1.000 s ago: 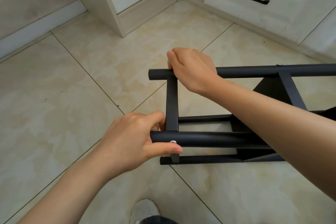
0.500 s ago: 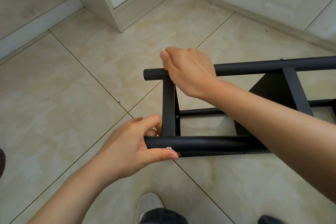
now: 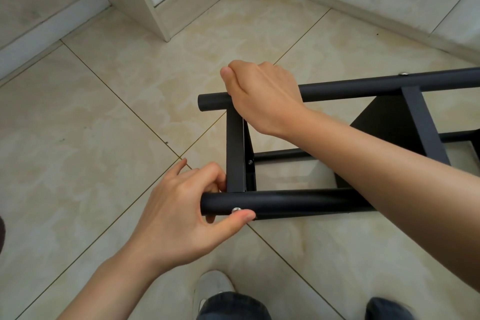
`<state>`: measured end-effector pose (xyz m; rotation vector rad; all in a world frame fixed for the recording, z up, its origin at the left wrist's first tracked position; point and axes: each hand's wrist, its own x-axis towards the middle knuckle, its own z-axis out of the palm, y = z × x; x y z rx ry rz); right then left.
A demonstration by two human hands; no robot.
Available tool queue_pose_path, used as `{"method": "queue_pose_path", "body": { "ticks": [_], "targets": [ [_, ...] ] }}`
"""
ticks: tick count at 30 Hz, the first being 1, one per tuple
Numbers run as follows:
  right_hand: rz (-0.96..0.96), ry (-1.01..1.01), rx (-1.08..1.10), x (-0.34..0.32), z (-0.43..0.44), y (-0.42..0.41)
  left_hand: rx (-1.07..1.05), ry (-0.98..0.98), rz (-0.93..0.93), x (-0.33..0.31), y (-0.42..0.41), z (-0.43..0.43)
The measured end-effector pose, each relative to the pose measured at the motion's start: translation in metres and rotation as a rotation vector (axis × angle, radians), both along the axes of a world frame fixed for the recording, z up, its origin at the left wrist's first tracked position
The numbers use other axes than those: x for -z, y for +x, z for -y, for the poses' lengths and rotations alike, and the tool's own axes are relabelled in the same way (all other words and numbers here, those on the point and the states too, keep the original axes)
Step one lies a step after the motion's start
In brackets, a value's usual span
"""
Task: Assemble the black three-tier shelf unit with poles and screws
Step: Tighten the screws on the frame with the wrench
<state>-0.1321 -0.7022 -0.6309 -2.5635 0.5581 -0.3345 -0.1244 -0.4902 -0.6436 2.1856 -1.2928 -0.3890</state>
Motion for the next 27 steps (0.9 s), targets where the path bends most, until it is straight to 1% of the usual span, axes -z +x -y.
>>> {"method": "queue_pose_path", "body": {
  "ticks": [4,8,10,13,17,19,21,25,27],
  "targets": [
    [-0.017,0.024,0.018,-0.002,-0.001,0.002,-0.058,-0.028,-0.157,0.0,-0.005,0.002],
    [-0.011,-0.004,0.015,0.0,-0.001,0.001,-0.056,-0.082,-0.155,0.003,-0.008,0.001],
    [0.001,-0.07,0.016,0.003,-0.002,-0.001,-0.072,-0.104,-0.171,0.003,-0.013,0.001],
    [0.008,-0.164,0.017,0.007,-0.004,-0.003,-0.089,-0.088,-0.156,0.006,-0.019,0.0],
    [0.041,-0.17,0.033,0.009,-0.003,-0.002,-0.084,-0.084,-0.117,0.006,-0.021,0.0],
    [0.046,-0.191,0.042,0.009,-0.002,-0.002,-0.079,-0.09,-0.072,0.004,-0.023,-0.001],
    [0.036,-0.239,0.034,0.01,-0.003,-0.003,-0.078,-0.06,0.03,0.0,-0.025,-0.004],
    [0.013,-0.308,0.031,0.012,-0.004,-0.001,-0.066,0.114,0.278,-0.013,-0.033,0.0],
    [-0.001,-0.314,0.043,0.012,-0.005,0.001,-0.085,0.184,0.35,-0.018,-0.04,0.006]
  ]
}}
